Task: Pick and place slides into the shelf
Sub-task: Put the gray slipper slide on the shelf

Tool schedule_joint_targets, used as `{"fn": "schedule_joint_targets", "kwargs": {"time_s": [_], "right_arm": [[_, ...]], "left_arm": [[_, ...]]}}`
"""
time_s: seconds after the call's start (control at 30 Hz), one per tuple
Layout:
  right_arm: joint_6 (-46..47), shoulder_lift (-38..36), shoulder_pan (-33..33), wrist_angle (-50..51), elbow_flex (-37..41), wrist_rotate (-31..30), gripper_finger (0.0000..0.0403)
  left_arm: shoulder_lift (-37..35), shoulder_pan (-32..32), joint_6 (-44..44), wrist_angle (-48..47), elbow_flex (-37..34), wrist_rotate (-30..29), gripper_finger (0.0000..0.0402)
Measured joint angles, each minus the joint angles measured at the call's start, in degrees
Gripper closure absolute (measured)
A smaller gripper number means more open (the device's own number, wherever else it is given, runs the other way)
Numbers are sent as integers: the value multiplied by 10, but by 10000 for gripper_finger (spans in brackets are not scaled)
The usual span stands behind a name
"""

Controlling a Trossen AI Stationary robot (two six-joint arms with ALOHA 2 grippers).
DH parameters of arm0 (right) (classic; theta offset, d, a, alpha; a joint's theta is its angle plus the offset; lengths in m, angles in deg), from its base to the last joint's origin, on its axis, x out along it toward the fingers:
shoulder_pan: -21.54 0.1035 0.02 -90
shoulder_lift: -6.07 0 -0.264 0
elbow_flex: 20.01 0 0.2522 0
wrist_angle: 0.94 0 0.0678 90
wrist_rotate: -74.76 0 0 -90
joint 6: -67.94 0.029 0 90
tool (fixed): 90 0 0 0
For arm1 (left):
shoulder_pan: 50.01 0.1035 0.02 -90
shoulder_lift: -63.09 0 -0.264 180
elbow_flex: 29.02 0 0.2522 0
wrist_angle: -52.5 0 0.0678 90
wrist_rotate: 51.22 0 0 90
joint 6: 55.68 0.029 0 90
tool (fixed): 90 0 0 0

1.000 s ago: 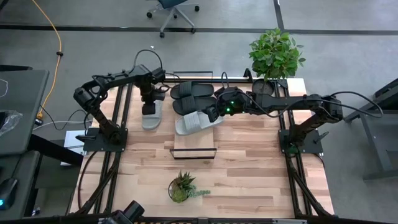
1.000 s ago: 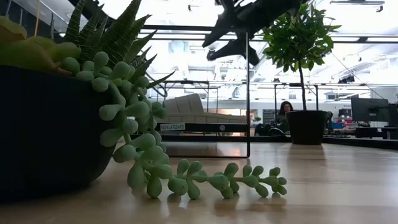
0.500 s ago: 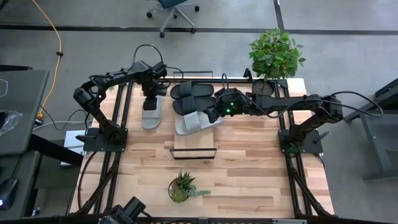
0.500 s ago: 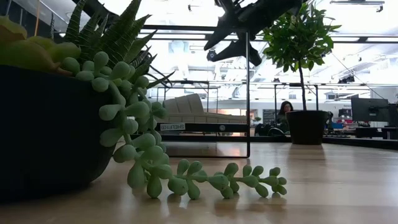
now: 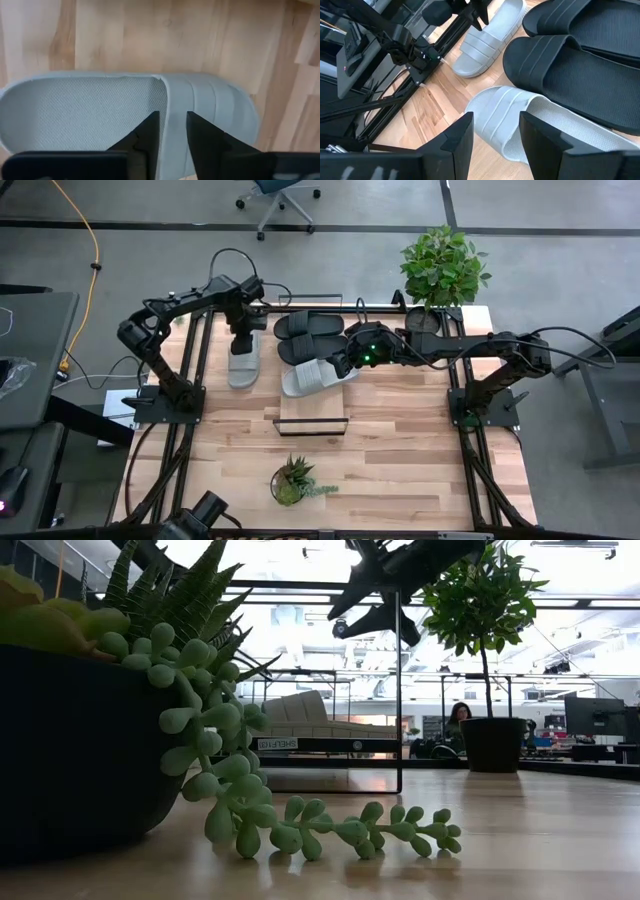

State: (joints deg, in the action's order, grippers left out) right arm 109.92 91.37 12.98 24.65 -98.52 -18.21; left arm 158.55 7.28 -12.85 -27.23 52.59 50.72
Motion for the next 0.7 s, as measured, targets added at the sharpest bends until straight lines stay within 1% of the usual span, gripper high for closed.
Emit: {"fn": "schedule_joint_targets", "kwargs": {"time_s": [0.13, 0.27, 0.4, 0.53, 0.7], "right_arm": [[0, 0, 0, 0, 0, 0, 253], [0, 0, 1, 0, 0, 1, 253], [-2, 0, 4, 0, 0, 0, 253], [-2, 0, 7, 1, 0, -1, 253], [-2, 0, 9, 1, 0, -1, 253]], "left_arm": [[0, 22, -11, -5, 0, 21, 267], [0, 36, -11, -7, 0, 24, 217], [0, 36, -8, -2, 0, 26, 183], [8, 35, 3, -2, 0, 42, 170], [31, 35, 5, -11, 0, 46, 176]]}}
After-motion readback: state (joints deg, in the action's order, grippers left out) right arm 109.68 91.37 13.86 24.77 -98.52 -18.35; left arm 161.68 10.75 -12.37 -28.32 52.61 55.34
